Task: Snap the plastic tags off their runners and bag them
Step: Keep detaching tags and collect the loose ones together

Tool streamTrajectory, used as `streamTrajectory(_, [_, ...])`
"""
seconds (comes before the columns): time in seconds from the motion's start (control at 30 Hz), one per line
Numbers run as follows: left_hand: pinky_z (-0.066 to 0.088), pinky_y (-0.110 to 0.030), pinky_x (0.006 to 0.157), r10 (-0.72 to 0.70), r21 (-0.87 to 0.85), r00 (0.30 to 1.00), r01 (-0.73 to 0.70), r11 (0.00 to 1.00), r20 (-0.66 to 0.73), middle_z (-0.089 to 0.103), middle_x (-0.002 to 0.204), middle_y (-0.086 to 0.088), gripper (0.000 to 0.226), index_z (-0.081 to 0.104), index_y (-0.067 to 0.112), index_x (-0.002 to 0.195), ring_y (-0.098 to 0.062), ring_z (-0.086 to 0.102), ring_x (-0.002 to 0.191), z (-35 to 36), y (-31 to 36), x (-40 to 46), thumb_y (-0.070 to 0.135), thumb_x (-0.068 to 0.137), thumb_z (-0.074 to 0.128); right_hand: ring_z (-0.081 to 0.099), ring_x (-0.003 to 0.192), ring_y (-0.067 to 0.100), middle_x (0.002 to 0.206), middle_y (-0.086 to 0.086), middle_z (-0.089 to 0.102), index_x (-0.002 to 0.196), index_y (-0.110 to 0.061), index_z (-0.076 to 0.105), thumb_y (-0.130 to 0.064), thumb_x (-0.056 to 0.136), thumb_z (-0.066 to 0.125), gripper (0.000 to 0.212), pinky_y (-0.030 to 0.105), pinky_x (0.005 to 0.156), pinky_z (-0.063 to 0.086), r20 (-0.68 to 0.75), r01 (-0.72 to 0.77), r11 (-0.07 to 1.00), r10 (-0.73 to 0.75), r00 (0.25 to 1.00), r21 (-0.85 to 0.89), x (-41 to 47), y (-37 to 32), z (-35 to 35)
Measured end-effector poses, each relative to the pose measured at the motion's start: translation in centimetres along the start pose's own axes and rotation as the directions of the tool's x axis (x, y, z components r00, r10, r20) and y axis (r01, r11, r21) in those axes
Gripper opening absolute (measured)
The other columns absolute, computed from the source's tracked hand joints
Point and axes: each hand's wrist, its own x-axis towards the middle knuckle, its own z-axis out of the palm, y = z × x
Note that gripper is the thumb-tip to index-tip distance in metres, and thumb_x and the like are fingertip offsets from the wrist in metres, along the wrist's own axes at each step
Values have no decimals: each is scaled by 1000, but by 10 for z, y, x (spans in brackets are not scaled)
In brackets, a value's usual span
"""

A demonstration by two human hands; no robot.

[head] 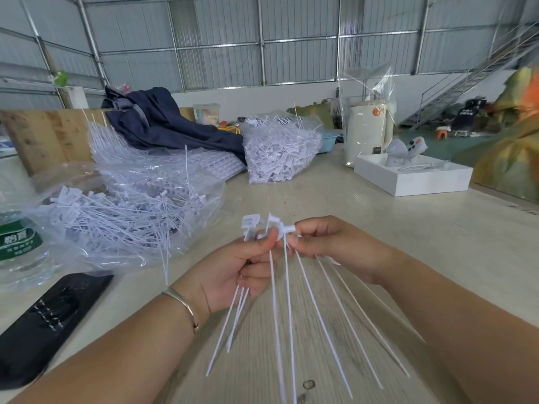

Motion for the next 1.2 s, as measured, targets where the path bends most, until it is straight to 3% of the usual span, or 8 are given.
streamTrajectory(0.13, [18,-13,33,-17,-4,1000,17,1000,-10,30,48,11,38,73,9,81,-2,20,37,0,-1,2,38,64,89,40,71,16,73,10,44,105,15,56,-43,86,62,62,27,79,33,54,-2,1000,1,999,28,0,1,2])
streamTrajectory(0.3, [15,-14,31,87,-84,981,-103,991,-176,41,57,5,22,63,12,66,-2,28,37,-5,4,7,26,77,76,41,58,9,61,-1,47,81,-8,67,-45,87,57,39,11,58,36,-67,-32,999,32,997,3,1,-1,1])
streamTrajectory(0.4, [18,-13,28,61,-133,951,-106,985,-302,46,63,2,20,54,13,67,-3,31,39,-11,7,7,25,80,65,40,55,7,60,-1,47,82,-6,66,-30,95,58,28,14,56,36,-180,-53,998,55,982,16,2,4,-7])
streamTrajectory(0.53, [15,-12,27,-26,-13,914,23,1000,-406,44,59,3,25,44,17,67,-3,29,37,-13,5,6,27,82,63,41,56,9,65,3,50,96,5,62,-15,97,56,21,17,56,36,-223,-105,992,117,968,66,3,12,-16])
streamTrajectory(0.73, [18,-14,29,49,279,881,96,955,-471,42,45,8,26,52,18,60,-2,26,32,-4,1,5,16,75,73,45,56,9,70,9,58,88,-6,63,-3,94,56,9,13,56,39,-165,-129,990,138,977,64,3,11,-14])
streamTrajectory(0.83, [20,-15,30,29,272,867,123,954,-497,42,46,6,39,54,21,49,-4,25,31,-10,-1,6,10,81,72,50,61,11,72,9,62,94,-1,65,3,90,56,11,14,60,41,-119,-151,988,154,981,37,2,10,-13])
streamTrajectory(1.03, [30,-15,36,103,270,798,78,960,-594,55,56,0,24,56,17,73,-8,41,37,-11,-6,11,29,92,62,54,61,8,71,2,65,102,-6,71,-1,89,63,16,10,60,42,-80,-140,986,133,988,-86,1,13,-11])
streamTrajectory(1.2, [46,-22,45,96,174,797,12,985,-597,63,64,-4,17,63,11,87,-14,59,50,-10,-7,13,25,96,58,53,68,15,71,7,63,101,-11,74,-1,87,66,18,14,62,44,-88,-129,989,122,989,-73,-1,16,-11])
